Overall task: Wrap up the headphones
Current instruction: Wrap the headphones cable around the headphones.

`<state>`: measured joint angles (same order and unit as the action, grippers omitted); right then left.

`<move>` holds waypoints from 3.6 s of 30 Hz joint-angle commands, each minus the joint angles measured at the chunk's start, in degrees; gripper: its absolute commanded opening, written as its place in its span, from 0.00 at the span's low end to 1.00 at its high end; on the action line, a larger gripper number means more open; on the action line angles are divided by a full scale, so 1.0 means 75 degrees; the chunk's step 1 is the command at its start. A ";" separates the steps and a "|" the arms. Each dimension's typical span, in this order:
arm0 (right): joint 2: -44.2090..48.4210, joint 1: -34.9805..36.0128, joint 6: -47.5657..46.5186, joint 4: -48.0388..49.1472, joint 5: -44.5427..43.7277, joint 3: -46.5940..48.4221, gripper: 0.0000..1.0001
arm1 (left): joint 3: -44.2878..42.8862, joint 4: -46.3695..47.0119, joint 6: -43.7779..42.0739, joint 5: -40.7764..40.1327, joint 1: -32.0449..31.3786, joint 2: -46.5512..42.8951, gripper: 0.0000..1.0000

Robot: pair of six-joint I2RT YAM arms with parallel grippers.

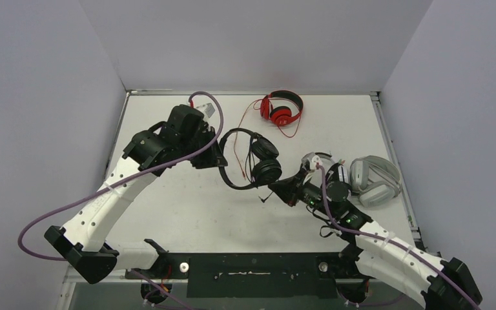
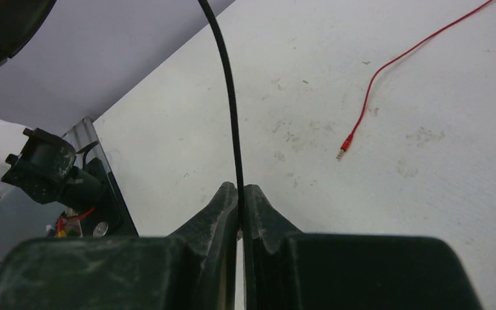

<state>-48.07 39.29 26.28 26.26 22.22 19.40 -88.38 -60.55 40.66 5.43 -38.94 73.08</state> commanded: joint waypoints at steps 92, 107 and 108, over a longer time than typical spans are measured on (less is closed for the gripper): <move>-0.4677 0.3585 0.3338 -0.2131 -0.6652 0.2768 0.22 | 0.5912 0.5809 0.1991 -0.0422 -0.0455 0.0213 0.00; -0.3970 0.3592 0.2636 -0.2253 -0.4977 0.3293 0.19 | 0.4960 0.4751 0.1205 -0.0341 -0.0204 0.0903 0.00; -0.3889 0.3591 0.2623 -0.2242 -0.4900 0.3305 0.20 | 0.4924 0.4732 0.1173 -0.0328 -0.0189 0.0908 0.00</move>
<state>-81.56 66.67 47.81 8.75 -18.17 41.15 -47.13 -24.86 51.72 -0.05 -41.01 79.96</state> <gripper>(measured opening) 0.193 0.047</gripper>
